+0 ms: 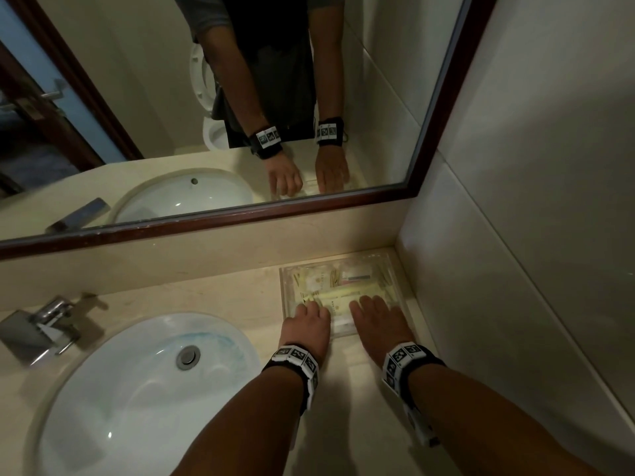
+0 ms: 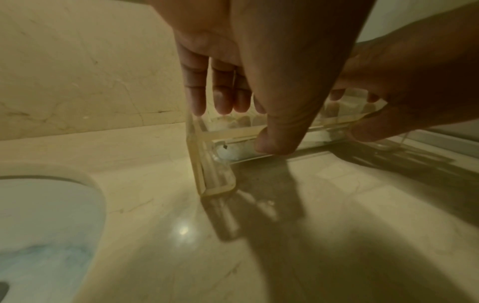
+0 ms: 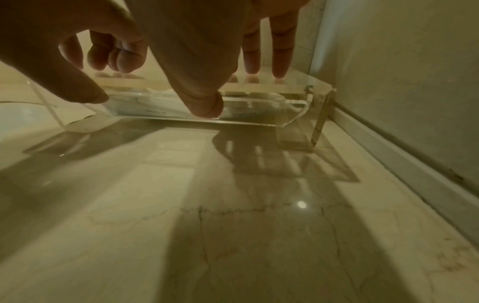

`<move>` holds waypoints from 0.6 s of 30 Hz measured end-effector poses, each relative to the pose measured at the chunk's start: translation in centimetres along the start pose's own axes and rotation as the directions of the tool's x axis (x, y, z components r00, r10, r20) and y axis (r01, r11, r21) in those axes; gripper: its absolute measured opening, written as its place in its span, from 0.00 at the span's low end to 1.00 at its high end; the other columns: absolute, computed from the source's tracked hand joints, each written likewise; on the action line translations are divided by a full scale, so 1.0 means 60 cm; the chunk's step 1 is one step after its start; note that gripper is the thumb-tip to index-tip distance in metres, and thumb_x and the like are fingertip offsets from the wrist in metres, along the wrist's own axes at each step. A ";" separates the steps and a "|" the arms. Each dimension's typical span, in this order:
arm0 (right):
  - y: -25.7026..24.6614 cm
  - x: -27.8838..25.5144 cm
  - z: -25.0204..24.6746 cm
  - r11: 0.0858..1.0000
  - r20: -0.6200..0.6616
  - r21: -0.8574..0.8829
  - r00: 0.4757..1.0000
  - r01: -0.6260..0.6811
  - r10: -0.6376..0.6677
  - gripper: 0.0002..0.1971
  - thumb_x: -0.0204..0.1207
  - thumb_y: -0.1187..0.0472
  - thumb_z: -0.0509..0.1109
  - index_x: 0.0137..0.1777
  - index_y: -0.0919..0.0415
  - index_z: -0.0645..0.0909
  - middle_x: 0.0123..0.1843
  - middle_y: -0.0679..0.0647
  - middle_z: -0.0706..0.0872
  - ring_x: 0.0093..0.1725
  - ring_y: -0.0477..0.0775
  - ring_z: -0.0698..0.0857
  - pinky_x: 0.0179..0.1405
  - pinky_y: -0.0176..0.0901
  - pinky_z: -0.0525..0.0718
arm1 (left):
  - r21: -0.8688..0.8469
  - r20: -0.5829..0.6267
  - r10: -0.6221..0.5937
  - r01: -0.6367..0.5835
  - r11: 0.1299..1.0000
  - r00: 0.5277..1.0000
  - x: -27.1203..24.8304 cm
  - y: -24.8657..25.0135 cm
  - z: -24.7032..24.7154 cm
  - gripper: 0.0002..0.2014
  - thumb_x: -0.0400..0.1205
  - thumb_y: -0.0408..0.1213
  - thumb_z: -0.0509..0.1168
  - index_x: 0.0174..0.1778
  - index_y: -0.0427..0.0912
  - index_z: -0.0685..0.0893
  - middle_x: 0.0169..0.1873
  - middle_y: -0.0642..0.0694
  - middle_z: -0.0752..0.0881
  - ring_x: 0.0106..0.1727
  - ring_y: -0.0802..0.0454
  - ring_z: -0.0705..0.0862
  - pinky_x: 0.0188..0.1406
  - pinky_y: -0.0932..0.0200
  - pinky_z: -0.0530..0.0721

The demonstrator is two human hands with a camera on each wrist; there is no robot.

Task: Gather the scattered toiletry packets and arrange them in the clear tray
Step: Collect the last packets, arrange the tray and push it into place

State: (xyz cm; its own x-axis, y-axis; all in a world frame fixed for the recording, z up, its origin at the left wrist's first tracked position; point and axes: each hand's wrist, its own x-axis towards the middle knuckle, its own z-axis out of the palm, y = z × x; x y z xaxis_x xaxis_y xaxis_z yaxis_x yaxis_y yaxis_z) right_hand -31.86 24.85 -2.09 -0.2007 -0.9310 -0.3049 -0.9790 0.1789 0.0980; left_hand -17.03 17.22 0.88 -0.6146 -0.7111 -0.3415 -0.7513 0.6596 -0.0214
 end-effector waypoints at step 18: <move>-0.008 0.002 -0.014 1.000 -0.003 -0.001 1.000 0.016 -0.016 0.26 0.84 0.65 0.56 0.82 0.60 0.57 0.82 0.60 0.62 0.79 0.64 0.65 0.68 0.61 0.75 | 0.020 0.001 -0.003 0.003 1.000 1.000 0.001 -0.004 0.004 0.21 0.85 0.34 0.55 0.75 0.41 0.68 0.71 0.39 0.72 0.70 0.37 0.71 0.58 0.44 0.78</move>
State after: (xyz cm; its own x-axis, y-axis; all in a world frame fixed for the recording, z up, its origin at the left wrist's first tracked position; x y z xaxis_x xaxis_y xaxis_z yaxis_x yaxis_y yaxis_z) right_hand -31.41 24.37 -1.37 -0.1847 -0.9347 -0.3037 -0.9820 0.1634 0.0943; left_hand -16.82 17.08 0.64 -0.6121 -0.7130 -0.3420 -0.7483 0.6621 -0.0410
